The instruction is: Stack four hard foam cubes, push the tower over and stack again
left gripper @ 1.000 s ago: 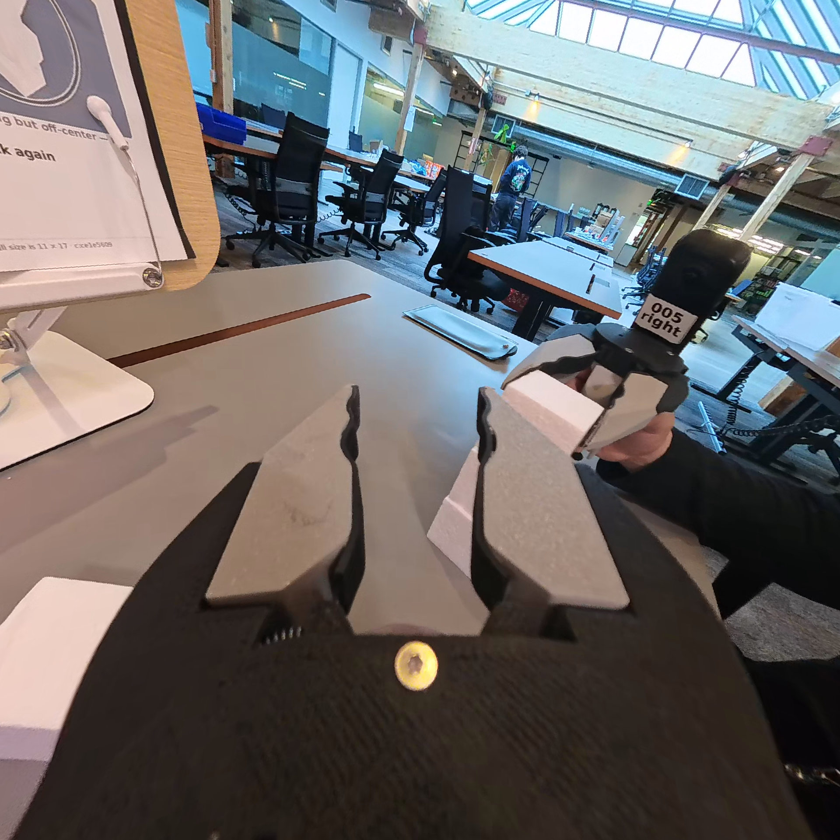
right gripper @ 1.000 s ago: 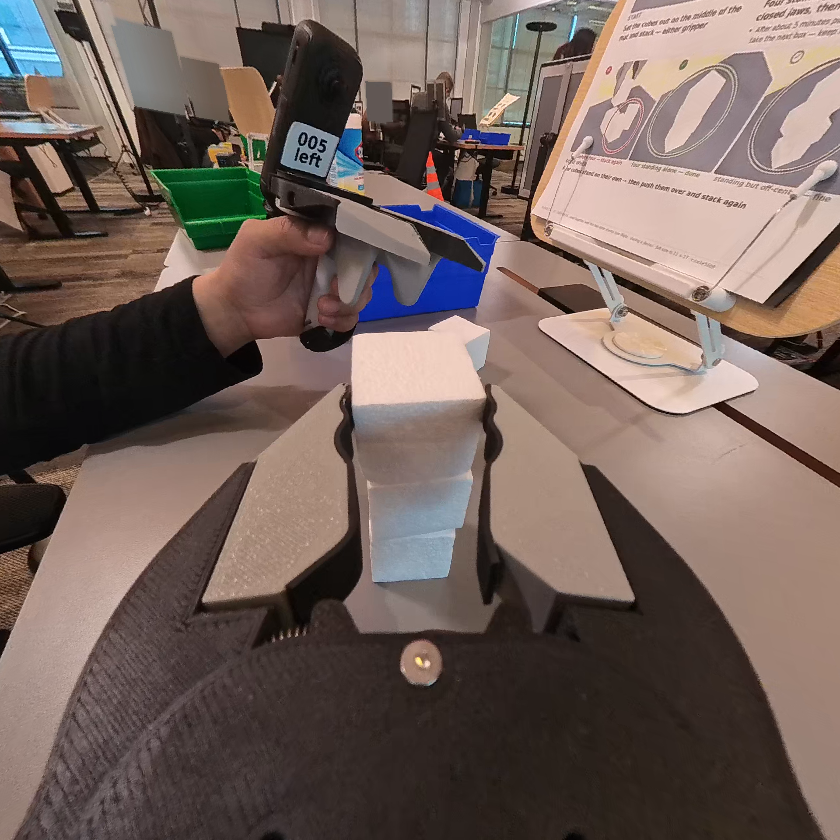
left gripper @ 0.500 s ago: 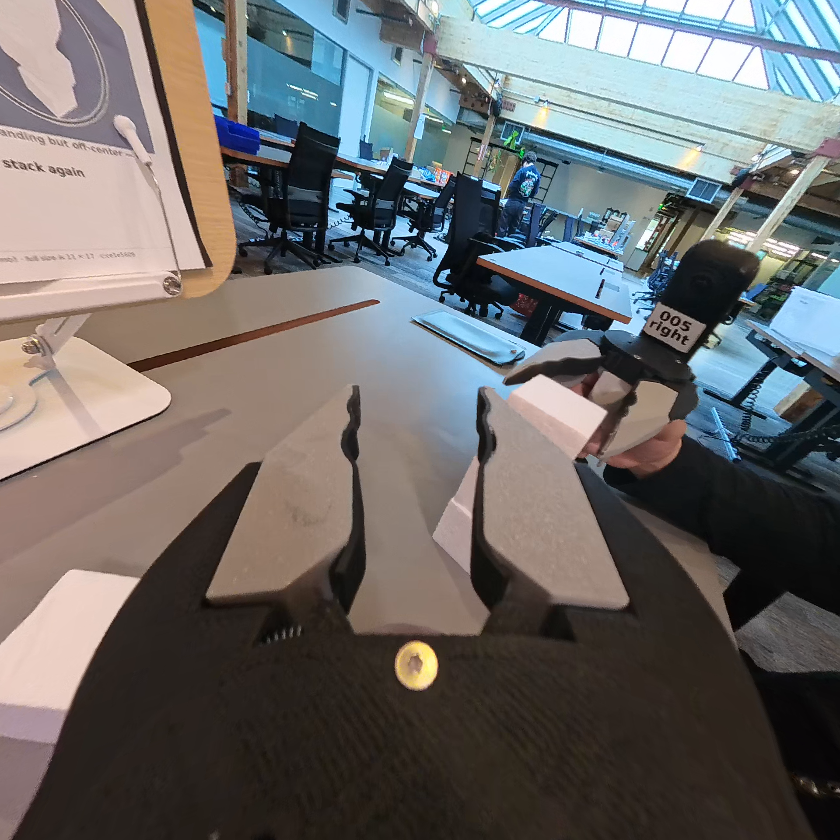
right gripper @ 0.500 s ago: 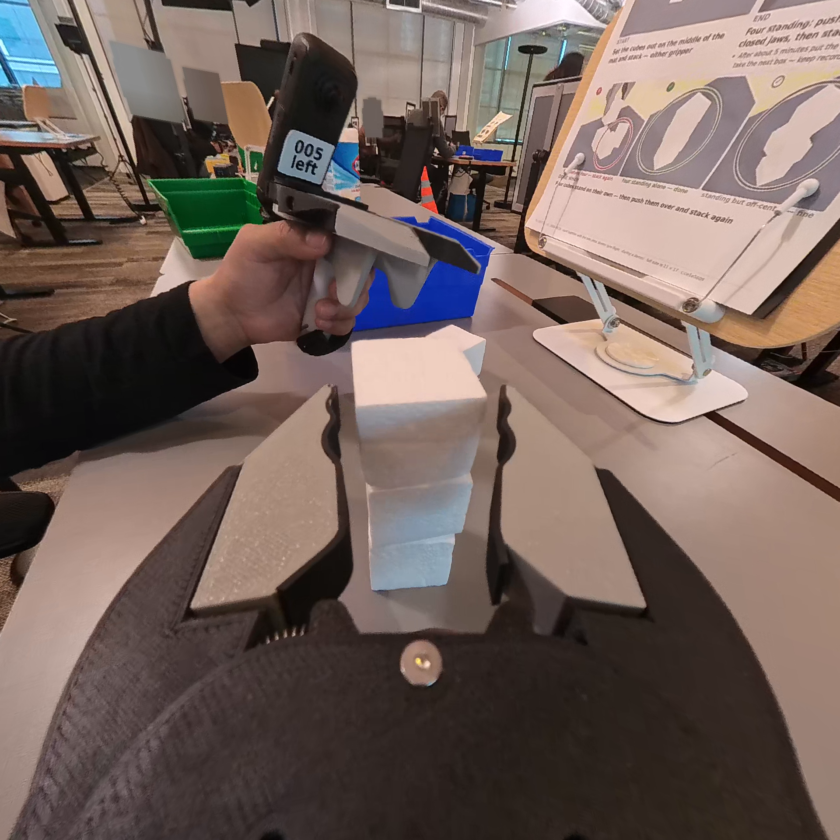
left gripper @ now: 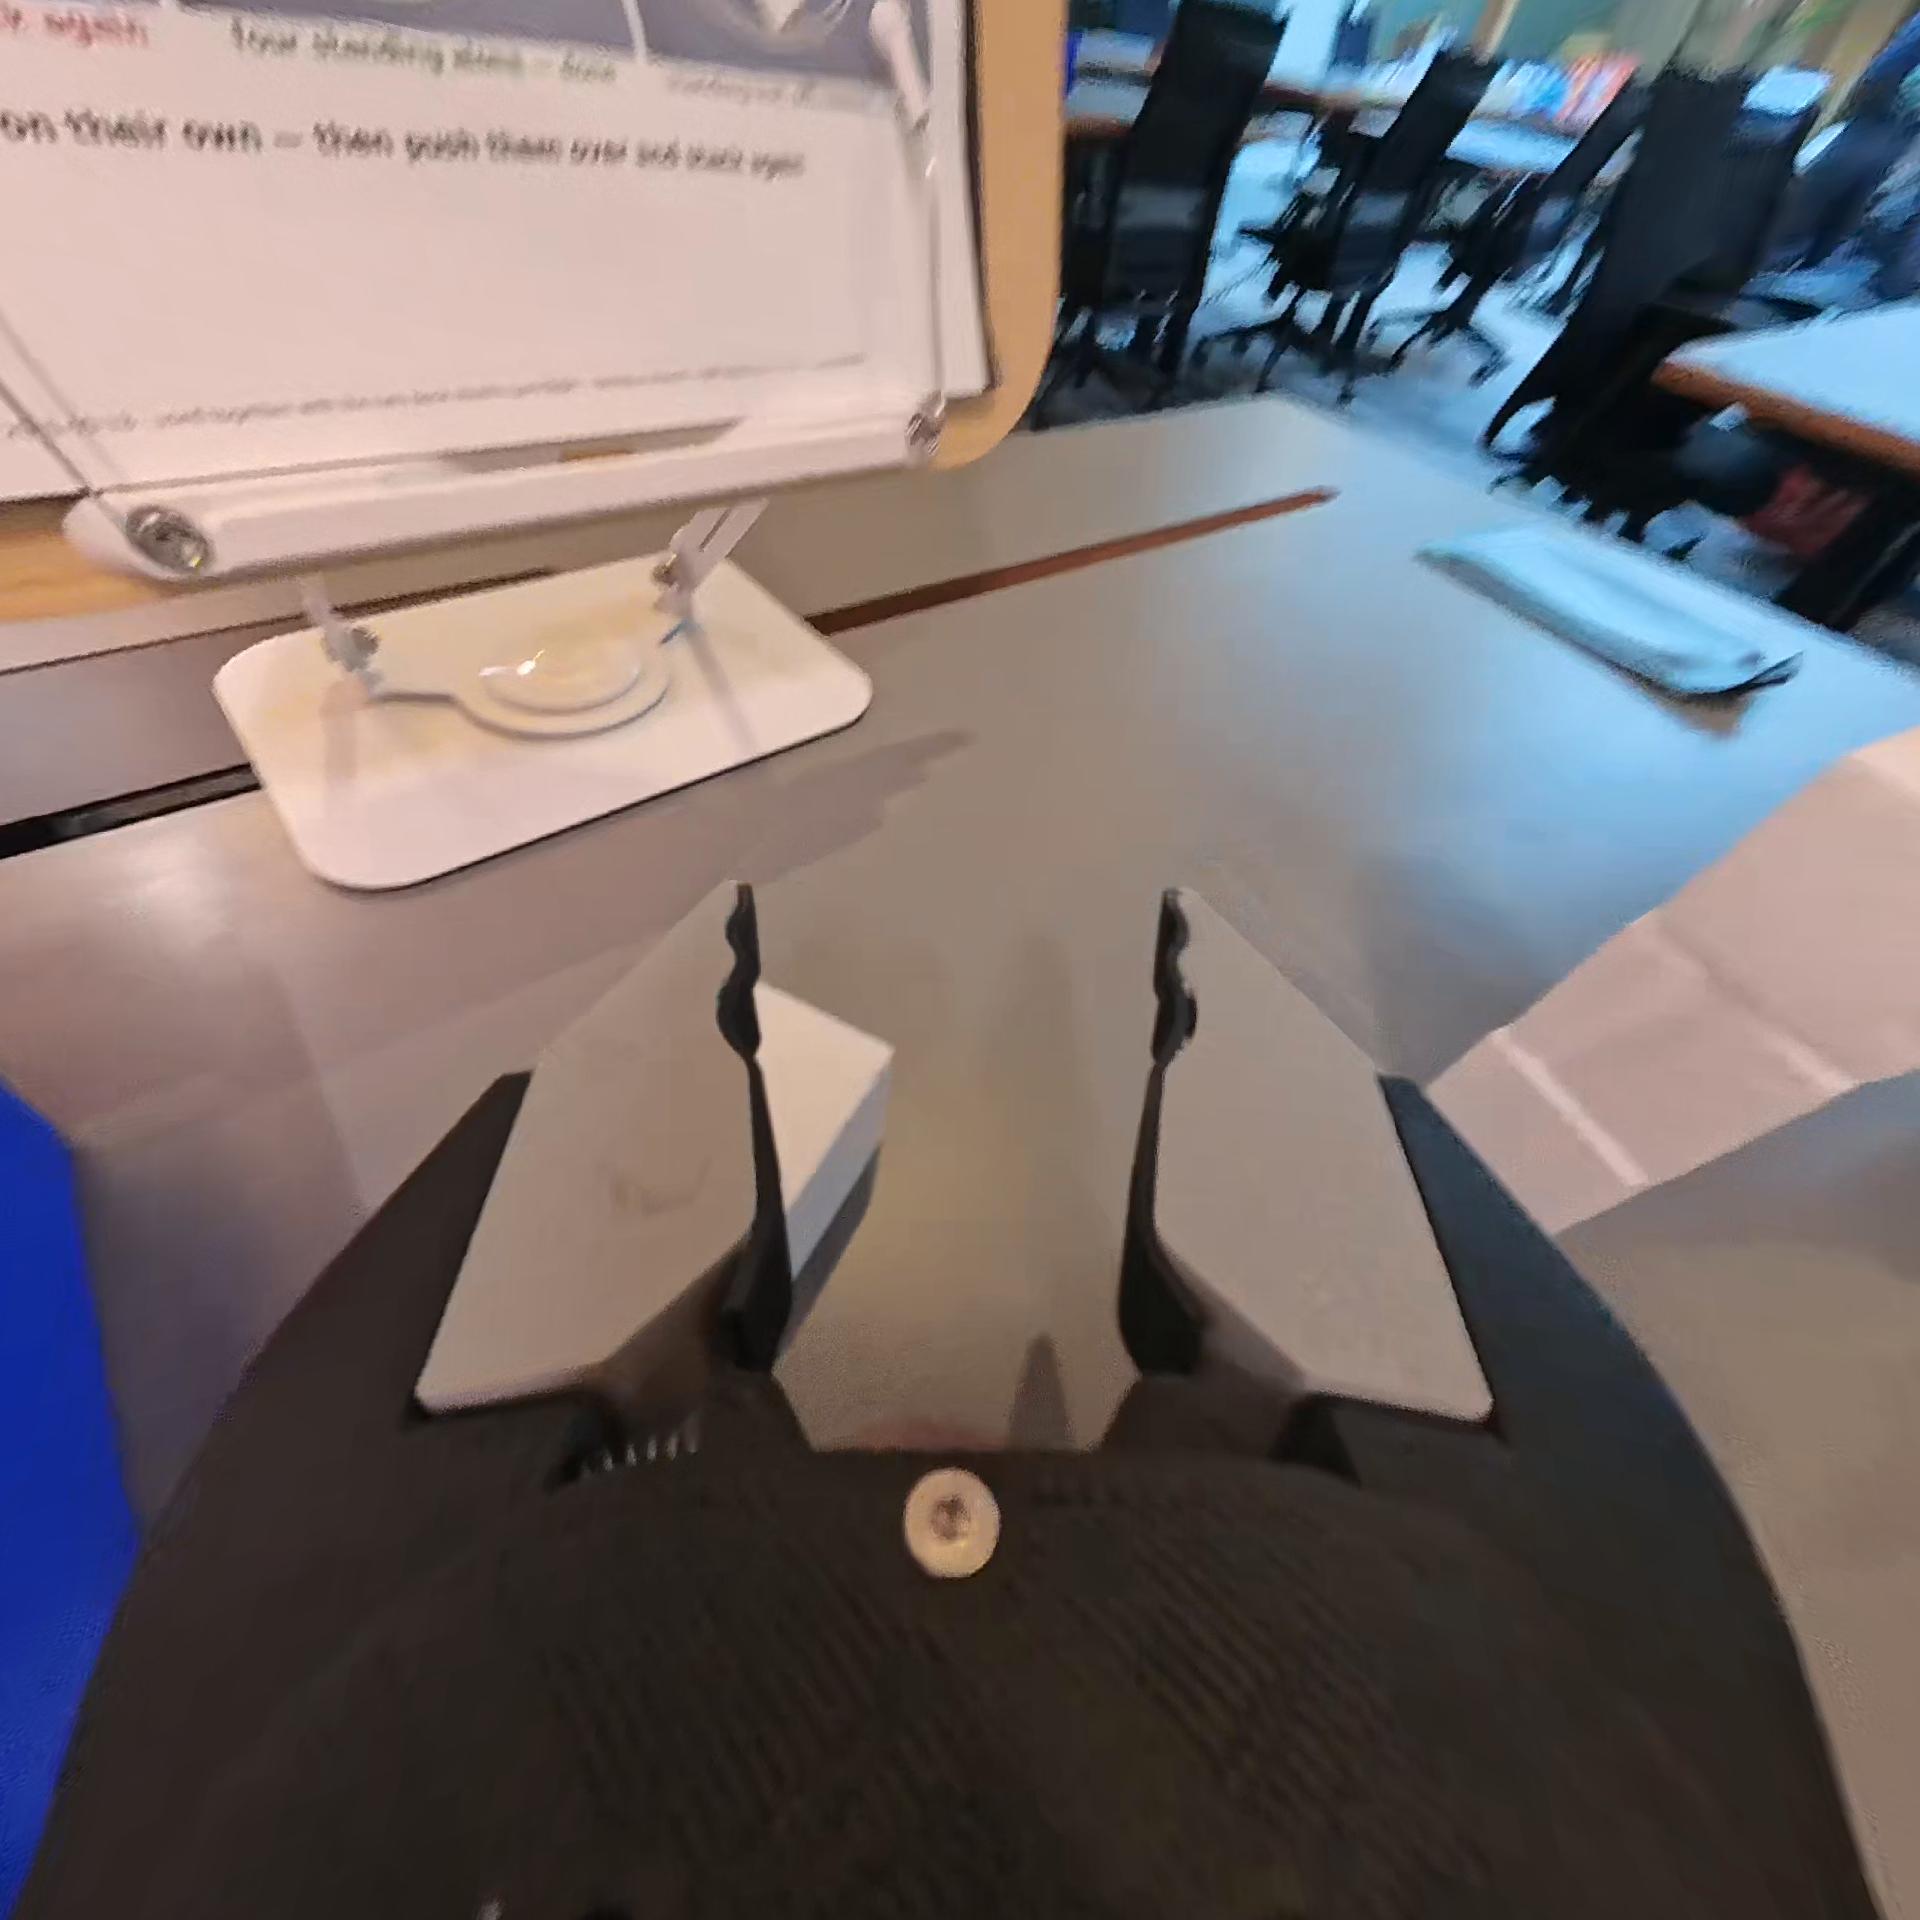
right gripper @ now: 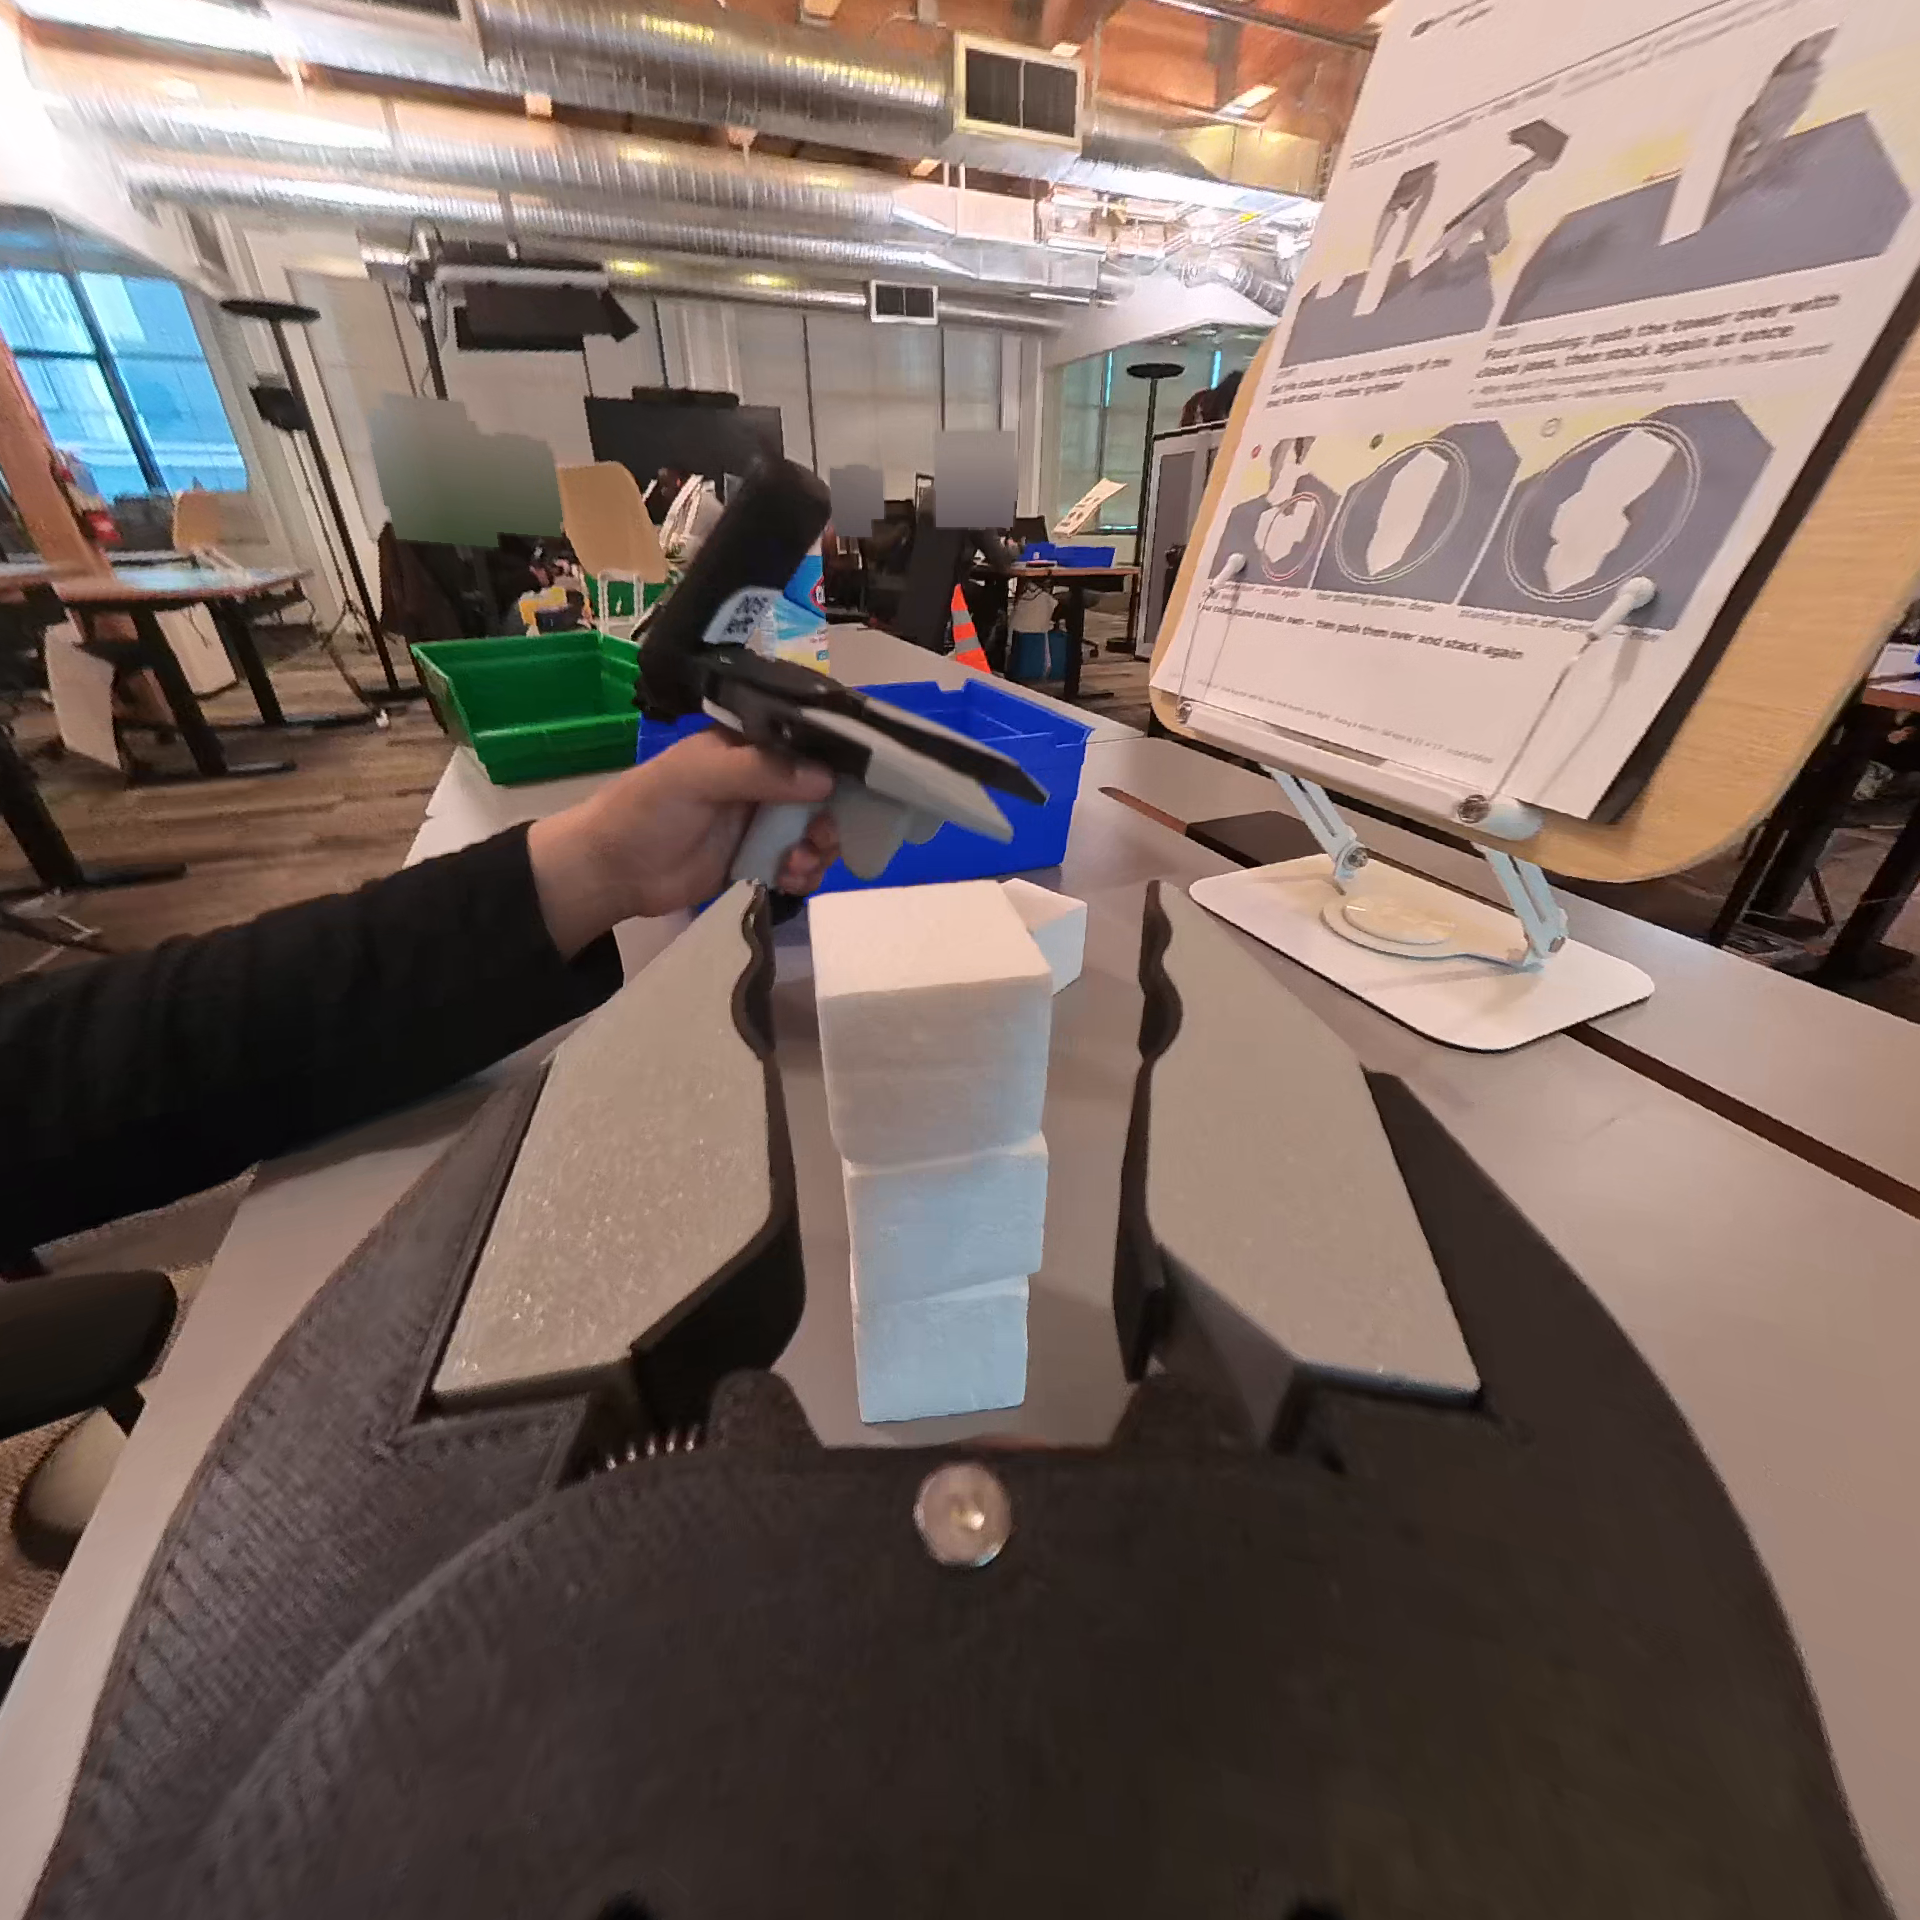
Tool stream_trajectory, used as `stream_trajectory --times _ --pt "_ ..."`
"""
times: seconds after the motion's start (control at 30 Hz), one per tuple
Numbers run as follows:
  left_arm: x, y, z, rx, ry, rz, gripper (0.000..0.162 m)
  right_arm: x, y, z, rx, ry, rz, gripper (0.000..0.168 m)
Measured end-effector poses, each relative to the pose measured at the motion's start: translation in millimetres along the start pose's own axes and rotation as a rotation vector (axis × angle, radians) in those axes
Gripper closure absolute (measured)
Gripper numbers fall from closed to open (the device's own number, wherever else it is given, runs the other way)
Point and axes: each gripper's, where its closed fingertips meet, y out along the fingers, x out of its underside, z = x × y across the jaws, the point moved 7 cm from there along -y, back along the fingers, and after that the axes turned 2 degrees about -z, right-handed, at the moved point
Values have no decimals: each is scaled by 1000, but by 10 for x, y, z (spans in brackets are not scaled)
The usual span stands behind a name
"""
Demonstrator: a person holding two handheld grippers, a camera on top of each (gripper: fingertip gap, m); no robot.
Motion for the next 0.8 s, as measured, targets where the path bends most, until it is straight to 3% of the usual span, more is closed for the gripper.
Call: stream_trajectory --times 0.37,0.57,0.8 --pt "474 240 -266 -265 250 -383 76 48 -41 -6 -5 25 -1 100" --pt "532 284 -344 -322 305 -405 66 66 -30 -18 -10 24 -11 100" --pt "485 230 -460 -314 201 -334 72 67 -36 -19 -12 31 -7 100"
